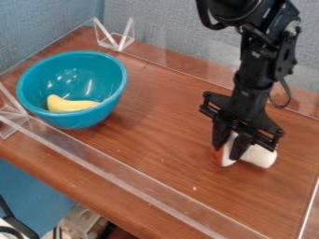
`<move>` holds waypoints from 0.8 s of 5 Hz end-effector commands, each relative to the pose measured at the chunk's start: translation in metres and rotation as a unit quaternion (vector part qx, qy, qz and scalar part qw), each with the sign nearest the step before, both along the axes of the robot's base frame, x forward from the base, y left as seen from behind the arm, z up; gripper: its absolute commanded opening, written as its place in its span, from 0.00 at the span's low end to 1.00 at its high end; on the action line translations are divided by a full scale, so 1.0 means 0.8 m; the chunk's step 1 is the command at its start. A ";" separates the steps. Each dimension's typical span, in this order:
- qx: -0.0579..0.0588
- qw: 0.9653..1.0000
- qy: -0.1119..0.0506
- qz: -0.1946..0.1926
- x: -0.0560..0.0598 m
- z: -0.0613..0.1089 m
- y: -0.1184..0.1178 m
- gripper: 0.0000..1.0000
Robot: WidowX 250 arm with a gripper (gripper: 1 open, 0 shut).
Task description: Put the mushroom in the blue bowl
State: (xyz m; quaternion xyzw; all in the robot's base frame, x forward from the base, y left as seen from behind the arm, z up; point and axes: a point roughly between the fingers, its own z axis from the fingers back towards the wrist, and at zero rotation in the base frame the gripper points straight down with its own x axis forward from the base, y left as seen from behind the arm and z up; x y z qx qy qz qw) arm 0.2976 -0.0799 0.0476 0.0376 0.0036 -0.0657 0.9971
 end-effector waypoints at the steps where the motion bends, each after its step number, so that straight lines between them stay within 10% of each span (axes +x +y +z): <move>1: -0.005 0.999 -0.035 -0.007 0.003 0.024 -0.006 0.00; 4: 0.001 0.997 -0.077 0.027 0.001 0.088 0.024 0.00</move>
